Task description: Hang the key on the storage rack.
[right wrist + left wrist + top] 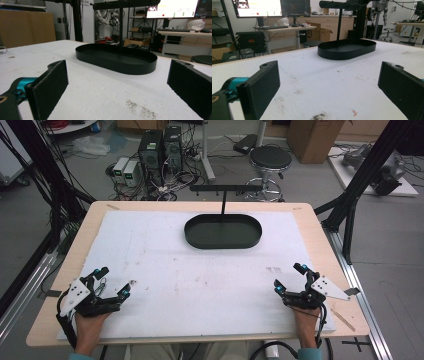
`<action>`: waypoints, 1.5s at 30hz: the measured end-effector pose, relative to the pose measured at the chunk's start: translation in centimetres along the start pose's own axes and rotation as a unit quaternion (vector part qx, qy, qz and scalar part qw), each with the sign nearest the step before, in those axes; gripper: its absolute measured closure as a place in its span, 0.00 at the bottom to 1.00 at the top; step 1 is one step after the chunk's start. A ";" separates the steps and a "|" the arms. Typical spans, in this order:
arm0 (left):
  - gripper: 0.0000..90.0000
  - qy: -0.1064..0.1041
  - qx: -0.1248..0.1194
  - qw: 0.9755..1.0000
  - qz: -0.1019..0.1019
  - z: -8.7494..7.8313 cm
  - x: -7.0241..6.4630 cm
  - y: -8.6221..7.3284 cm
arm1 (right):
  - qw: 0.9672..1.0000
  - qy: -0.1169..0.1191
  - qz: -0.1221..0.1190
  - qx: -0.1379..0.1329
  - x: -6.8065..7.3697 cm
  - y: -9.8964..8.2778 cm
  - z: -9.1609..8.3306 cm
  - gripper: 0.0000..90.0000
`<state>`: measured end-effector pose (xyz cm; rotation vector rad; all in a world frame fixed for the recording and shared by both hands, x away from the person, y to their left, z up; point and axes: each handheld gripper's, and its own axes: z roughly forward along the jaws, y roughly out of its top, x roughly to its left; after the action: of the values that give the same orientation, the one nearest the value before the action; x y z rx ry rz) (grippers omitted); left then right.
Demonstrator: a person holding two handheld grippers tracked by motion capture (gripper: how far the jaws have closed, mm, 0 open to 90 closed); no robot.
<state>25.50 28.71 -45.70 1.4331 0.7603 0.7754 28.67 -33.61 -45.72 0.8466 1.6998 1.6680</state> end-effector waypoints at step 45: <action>0.05 0.050 0.075 0.996 0.026 -1.8 2.1 5.3 | 1.000 -0.002 -0.007 0.001 0.0 0.0 0.1 0.03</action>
<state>25.07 31.40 -40.42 1.5626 0.8743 0.8500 28.73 -33.51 -45.69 0.8357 1.7001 1.6545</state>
